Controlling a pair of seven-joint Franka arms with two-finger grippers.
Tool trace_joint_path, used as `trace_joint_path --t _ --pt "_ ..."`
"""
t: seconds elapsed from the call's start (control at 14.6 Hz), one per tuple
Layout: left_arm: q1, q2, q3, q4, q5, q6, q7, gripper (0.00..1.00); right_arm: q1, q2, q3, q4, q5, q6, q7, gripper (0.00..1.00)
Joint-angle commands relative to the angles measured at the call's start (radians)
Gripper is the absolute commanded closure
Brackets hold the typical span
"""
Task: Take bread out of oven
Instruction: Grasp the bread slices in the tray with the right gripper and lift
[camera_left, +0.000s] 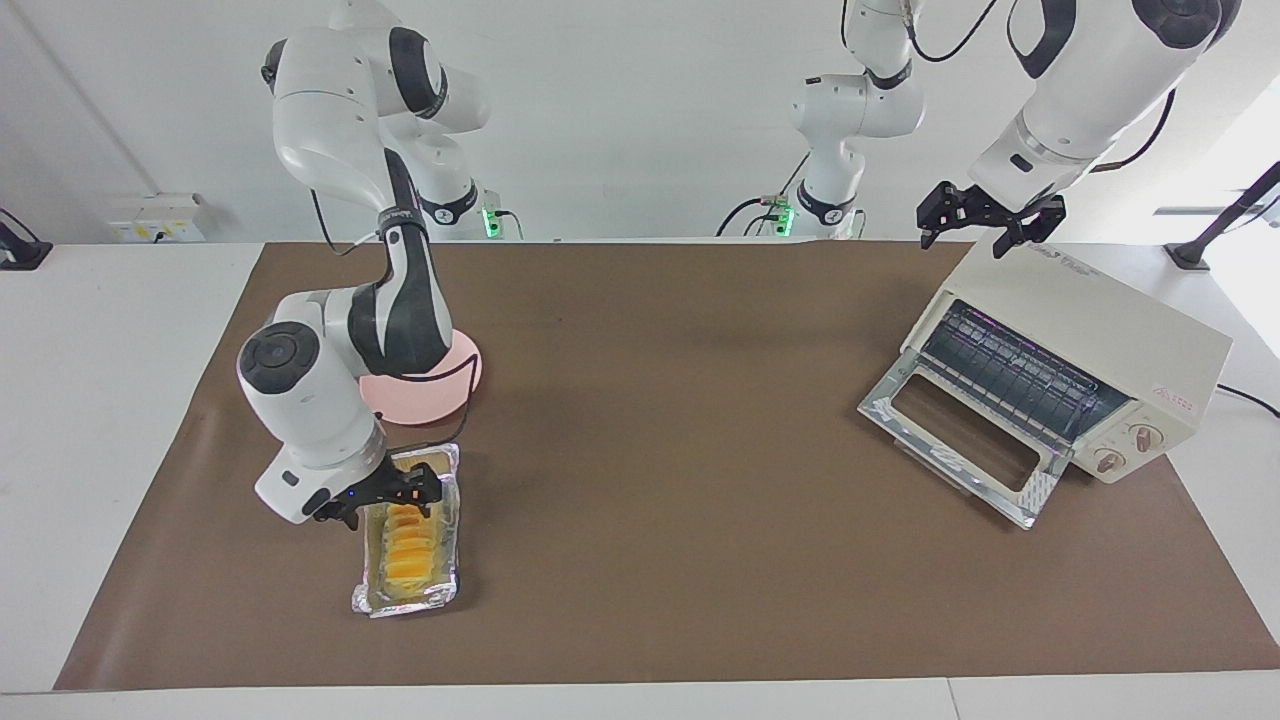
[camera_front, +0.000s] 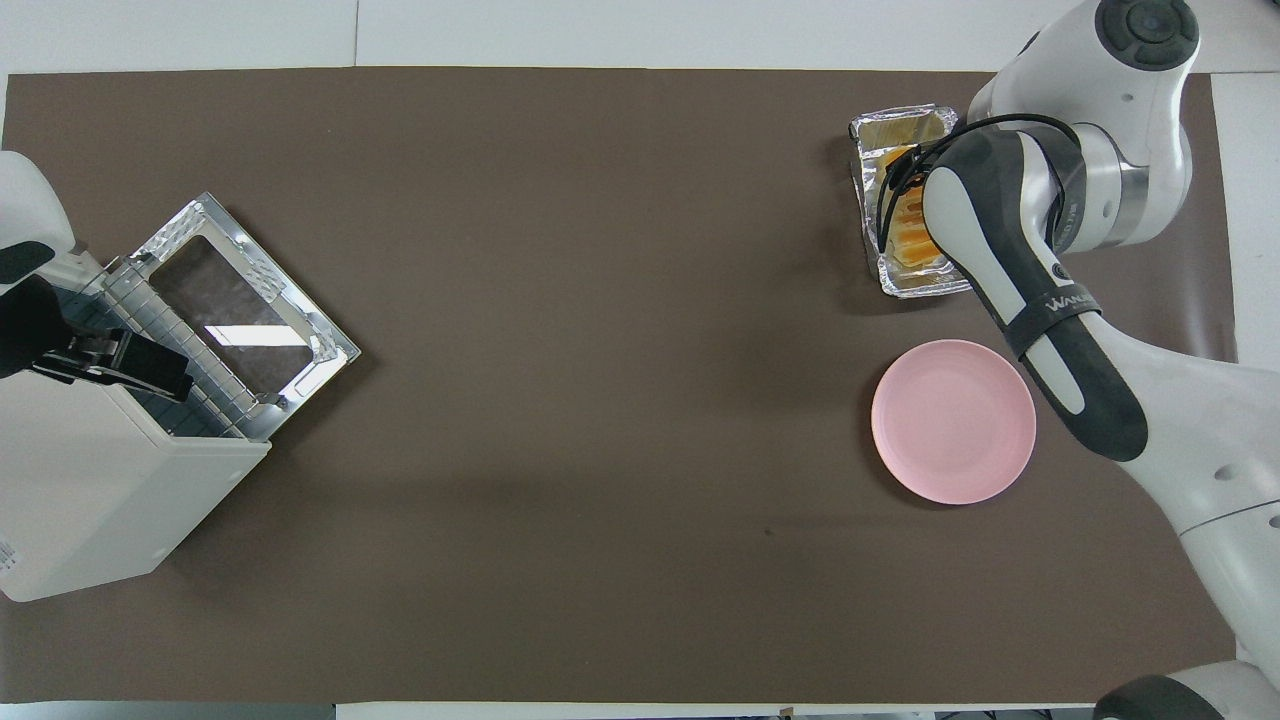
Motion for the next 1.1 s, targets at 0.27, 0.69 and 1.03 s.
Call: trace_joint_path --t 0.27,0.69,1.03 --pt "0.015 -0.013 -0.008 -0.005 -0.010 0.007 -0.007 0.00 -0.008 -0.034 0.001 -0.148 -0.025 0.152 0.087 0.03" --pt "0.015 -0.013 -0.010 -0.005 -0.010 0.007 -0.007 0.00 -0.006 -0.033 0.002 -0.148 -0.031 0.169 0.090 0.05" --pt "0.015 -0.013 -0.008 -0.005 -0.010 0.007 -0.007 0.00 0.007 -0.031 0.001 -0.151 -0.042 0.181 0.109 0.05"
